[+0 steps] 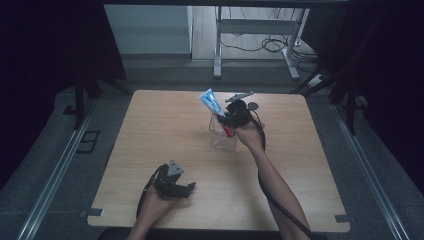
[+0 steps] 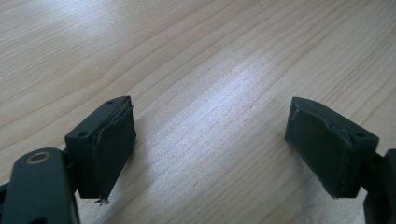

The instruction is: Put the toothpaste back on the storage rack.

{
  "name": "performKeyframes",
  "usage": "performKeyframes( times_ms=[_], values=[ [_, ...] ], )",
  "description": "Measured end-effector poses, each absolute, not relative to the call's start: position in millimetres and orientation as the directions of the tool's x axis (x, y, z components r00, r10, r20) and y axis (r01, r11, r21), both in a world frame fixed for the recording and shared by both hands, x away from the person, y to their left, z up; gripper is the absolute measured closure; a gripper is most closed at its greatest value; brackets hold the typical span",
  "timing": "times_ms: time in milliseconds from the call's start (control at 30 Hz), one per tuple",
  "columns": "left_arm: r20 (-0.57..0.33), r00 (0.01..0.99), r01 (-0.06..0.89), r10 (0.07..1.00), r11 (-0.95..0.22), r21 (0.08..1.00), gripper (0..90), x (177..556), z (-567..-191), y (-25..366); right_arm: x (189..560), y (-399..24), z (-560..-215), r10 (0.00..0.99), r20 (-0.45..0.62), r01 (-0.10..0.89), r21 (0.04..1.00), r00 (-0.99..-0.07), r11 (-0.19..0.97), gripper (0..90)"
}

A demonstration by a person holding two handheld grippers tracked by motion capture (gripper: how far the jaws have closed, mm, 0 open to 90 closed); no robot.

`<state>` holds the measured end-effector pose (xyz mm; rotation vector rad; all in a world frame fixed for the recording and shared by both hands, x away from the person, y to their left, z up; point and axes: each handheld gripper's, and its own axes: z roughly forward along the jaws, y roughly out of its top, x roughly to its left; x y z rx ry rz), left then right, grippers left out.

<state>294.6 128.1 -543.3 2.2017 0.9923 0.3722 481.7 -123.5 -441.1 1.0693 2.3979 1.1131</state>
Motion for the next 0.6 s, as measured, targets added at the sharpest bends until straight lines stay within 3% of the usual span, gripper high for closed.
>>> performKeyframes(
  times_ms=[600],
  values=[
    [-0.018,0.667,0.549,0.745,-0.475,0.688,16.3,294.6,-543.2,128.1,481.3,-125.1,-443.1,0.722,0.048,0.535,0.705,-0.69,0.465,64.2]
  ],
)
